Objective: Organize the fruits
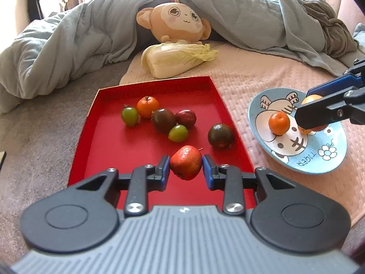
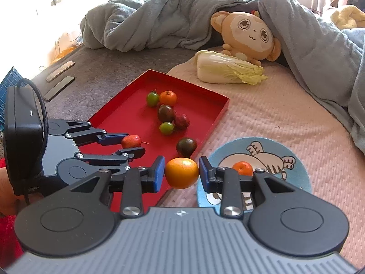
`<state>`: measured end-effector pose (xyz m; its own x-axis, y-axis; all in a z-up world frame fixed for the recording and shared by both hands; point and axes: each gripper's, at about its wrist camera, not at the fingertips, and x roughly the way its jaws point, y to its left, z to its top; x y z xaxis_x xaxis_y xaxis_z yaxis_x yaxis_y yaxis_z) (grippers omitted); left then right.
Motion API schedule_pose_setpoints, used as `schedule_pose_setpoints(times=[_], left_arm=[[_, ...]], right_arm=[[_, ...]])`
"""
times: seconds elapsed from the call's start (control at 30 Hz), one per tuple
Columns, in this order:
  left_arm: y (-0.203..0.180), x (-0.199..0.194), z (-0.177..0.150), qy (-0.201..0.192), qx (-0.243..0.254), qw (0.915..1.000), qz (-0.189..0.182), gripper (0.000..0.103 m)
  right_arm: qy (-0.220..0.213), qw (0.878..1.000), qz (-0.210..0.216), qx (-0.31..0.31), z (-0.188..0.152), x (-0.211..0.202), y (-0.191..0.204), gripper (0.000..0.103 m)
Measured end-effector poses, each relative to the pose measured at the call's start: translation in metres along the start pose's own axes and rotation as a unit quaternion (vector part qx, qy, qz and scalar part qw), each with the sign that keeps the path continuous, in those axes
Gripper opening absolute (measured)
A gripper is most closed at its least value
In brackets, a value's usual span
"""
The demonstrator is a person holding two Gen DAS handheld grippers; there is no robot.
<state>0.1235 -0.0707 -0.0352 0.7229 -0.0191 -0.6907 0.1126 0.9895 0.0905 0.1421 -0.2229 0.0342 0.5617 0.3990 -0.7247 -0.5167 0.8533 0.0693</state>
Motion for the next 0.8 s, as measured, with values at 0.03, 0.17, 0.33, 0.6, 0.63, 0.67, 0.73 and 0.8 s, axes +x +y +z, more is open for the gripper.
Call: schedule_pose_setpoints(times=[0.03,0.17,0.33,0.6,0.63,0.67,0.73,0.8], left_arm=[[-0.002,0.001,0.001,0.000,0.001,1.0000,-0.001,0.034],[-0.009,0.002,0.005,-0.003,0.006,1.0000,-0.007,0.034],[-0.020,0.005,0.010,-0.007,0.015,0.9997,-0.016,0.034],[-0.041,0.007,0.020,-0.015,0.034,0.9989,-0.030,0.034],[-0.044,0.008,0.022,-0.016,0.037,0.9987,-0.032,0.034],[-0.047,0.008,0.023,-0.018,0.040,0.9984,-0.034,0.034],[-0.054,0.008,0.025,-0.021,0.046,0.9980,-0.039,0.034],[-0.060,0.009,0.027,-0.022,0.051,0.9975,-0.043,0.034]], right_arm=[[0.000,1.000,-0.001,0.002,-0.001,-0.001,-0.002,0.038],[0.001,1.000,-0.007,0.010,-0.007,-0.005,-0.012,0.038],[0.001,1.000,-0.016,0.021,-0.015,-0.011,-0.025,0.038],[0.002,0.999,-0.029,0.037,-0.027,-0.019,-0.043,0.038],[0.003,0.999,-0.031,0.039,-0.028,-0.020,-0.045,0.038],[0.003,0.999,-0.032,0.040,-0.029,-0.020,-0.046,0.038],[0.003,0.998,-0.034,0.043,-0.030,-0.022,-0.049,0.038],[0.003,0.998,-0.036,0.045,-0.032,-0.023,-0.051,0.038]])
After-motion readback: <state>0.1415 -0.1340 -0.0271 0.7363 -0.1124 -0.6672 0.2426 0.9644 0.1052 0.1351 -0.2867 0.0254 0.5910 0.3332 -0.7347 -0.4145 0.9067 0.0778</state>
